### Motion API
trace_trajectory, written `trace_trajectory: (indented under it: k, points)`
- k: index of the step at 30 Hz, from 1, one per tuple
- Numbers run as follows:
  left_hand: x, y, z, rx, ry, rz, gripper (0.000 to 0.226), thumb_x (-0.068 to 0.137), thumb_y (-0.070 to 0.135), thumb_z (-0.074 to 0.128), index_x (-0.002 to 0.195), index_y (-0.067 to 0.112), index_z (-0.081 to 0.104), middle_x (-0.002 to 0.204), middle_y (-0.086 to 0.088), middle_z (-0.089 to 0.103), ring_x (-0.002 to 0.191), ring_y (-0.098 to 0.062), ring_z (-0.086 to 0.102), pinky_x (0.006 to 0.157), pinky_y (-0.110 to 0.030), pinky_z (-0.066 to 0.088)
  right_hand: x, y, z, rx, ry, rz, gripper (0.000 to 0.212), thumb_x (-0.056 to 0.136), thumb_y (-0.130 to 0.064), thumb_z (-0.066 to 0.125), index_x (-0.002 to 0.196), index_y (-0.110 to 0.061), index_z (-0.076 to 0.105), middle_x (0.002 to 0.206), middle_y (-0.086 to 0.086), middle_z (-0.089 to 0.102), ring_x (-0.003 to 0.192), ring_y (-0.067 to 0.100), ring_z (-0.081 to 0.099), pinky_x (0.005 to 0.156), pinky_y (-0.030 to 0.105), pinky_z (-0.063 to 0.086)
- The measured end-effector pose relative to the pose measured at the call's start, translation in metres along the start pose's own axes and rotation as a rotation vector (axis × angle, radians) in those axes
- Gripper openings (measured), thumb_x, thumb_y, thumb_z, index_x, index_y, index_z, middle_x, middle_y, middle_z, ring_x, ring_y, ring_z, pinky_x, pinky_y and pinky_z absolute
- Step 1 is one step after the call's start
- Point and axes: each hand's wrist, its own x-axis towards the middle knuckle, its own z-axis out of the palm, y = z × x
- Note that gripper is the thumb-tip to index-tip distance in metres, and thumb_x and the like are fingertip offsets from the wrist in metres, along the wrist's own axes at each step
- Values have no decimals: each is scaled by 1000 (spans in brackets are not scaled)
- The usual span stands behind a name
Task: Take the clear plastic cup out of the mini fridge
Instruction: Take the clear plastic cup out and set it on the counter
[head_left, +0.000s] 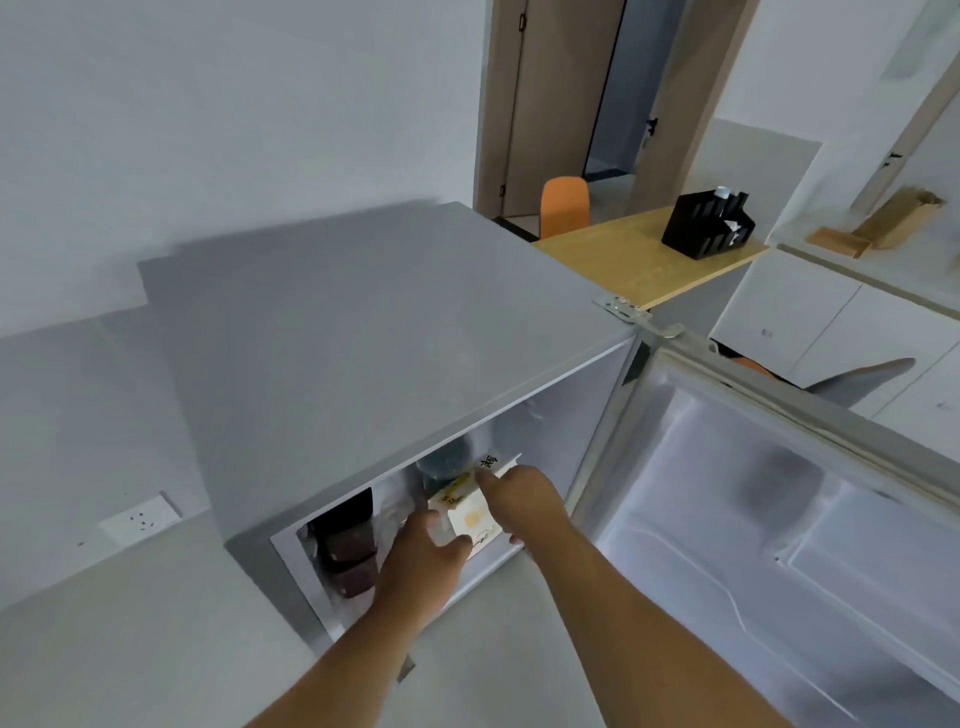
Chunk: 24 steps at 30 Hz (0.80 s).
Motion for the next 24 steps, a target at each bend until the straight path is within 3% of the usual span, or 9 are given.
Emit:
trace_trajectory:
  k: [3,5,7,9,13,17,20,24]
  points:
    - [19,-11,9,-87,-33,-141,41,83,32,71,121,17,60,127,-5,65,107,-15,58,87,-26,44,25,3,18,12,-38,63,35,93,-54,55,79,-23,57,80,3,69,71,22,71,70,41,66]
    - [26,-14,12,-19,-71,-117,36,84,35,68,116,21,62,121,0,69,95,-8,60,70,-9,42,36,4,22,12,-73,87,28,93,-47,56,87,-20,59,84,6,70,72,25,72,66,40,66]
    - [27,-16,12,156,-91,-6,32,83,41,67,113,28,64,114,10,69,85,-2,58,58,-3,37,46,6,22,58,-102,106,23,94,-35,57,95,-13,63,87,11,72,71,28,74,64,43,66]
    - [26,-18,15,348,-119,171,35,84,46,66,116,32,65,113,17,65,93,-2,60,66,-3,38,52,9,17,89,-105,93,21,95,-29,55,101,-10,63,92,12,70,67,29,74,59,44,66]
    - [29,-15,35,498,-262,373,47,85,52,59,127,31,62,126,12,68,113,-8,61,92,-23,50,65,14,-1,-122,-91,-71,10,96,-23,51,99,-18,59,88,5,60,63,28,69,41,32,55]
    - [43,-5,58,543,-380,421,60,87,53,57,143,32,50,143,11,58,127,-11,53,105,-25,43,87,22,-15,-425,-4,-224,17,94,-17,48,107,-16,59,85,3,51,81,32,63,53,29,39]
    - [57,1,68,514,-378,392,67,84,57,55,147,35,43,146,12,55,130,-11,52,107,-30,44,102,21,-16,-487,66,-315,31,98,-15,47,127,-13,59,109,13,62,95,39,65,72,37,52]
    - [73,10,78,510,-320,397,60,83,61,55,137,39,43,139,11,60,125,-13,57,100,-35,52,115,14,-12,-531,81,-389,34,92,0,54,124,-6,63,122,22,66,105,43,65,82,39,50]
